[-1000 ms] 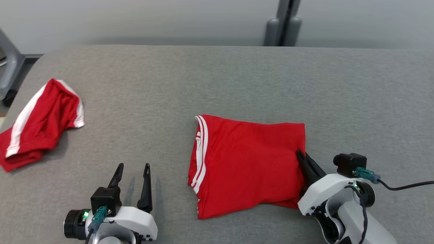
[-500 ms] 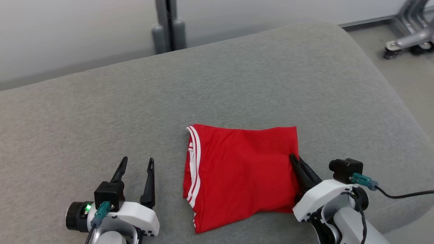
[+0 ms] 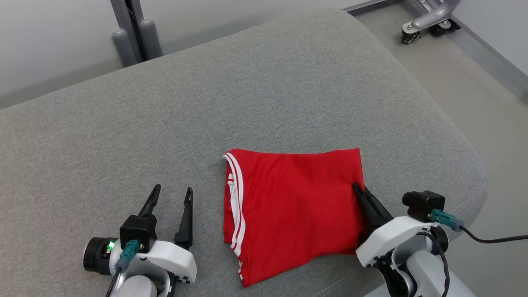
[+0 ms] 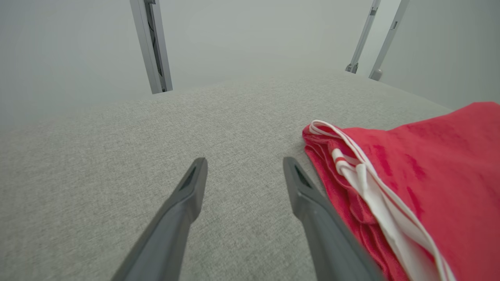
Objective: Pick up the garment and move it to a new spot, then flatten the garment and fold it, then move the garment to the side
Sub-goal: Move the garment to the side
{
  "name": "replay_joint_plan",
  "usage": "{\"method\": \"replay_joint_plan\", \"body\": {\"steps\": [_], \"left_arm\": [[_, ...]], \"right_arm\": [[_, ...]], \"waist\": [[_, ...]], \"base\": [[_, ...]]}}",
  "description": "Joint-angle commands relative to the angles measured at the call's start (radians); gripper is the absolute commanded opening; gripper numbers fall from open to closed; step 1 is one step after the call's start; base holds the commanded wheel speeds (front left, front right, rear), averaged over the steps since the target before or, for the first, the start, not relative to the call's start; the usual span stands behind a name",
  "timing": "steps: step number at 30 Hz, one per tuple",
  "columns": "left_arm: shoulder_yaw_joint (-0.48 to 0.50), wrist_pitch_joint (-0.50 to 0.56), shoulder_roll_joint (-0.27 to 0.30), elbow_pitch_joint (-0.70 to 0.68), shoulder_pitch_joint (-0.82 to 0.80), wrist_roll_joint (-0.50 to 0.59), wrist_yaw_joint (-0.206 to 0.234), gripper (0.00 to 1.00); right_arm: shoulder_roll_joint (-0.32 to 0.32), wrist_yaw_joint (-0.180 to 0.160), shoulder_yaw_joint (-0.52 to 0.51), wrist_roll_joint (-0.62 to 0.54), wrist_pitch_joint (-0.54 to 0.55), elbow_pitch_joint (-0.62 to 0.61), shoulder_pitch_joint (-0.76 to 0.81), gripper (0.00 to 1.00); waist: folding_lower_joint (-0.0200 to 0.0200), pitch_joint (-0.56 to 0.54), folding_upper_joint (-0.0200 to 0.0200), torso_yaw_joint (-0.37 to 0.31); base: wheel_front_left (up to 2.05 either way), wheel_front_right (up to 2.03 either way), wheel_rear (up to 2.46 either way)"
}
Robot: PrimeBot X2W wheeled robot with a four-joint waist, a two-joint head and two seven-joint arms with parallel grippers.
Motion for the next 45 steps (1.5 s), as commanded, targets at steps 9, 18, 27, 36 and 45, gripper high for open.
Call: {"method": "replay_joint_plan", "body": {"steps": [9,18,27,36,45], "left_arm": [[-0.013,-0.002,0.005,-0.011,-0.045,0.040,-0.024,1.00],[-0.007,-0.002,0.018,-0.022,-0.089,0.083,-0.042,1.00],[-0.012,-0.002,0.020,-0.038,-0.118,0.098,-0.050,1.00],[-0.015,-0.002,0.018,-0.044,-0.123,0.101,-0.051,1.00],[-0.013,-0.002,0.016,-0.039,-0.135,0.097,-0.052,1.00]], "right_arm": [[-0.007,0.000,-0.146,-0.140,0.000,0.030,-0.111,0.00],[-0.047,0.000,-0.459,-0.436,-0.001,0.165,-0.311,0.00],[-0.175,0.000,-0.829,-0.730,0.000,0.237,-0.398,0.00],[-0.225,0.000,-1.090,-1.003,0.000,0.207,-0.429,0.00],[-0.280,0.000,-1.197,-1.131,0.000,0.186,-0.487,1.00]], "waist": [[0.0000,0.058,-0.0001,0.097],[0.0000,0.135,-0.0001,0.225],[0.0000,0.170,-0.0001,0.309],[0.0000,0.183,-0.0001,0.354],[0.0000,0.189,-0.0001,0.380]], "base": [[0.00,0.00,0.00],[0.00,0.00,0.00],[0.00,0.00,0.00],[0.00,0.00,0.00],[0.00,0.00,0.00]]}}
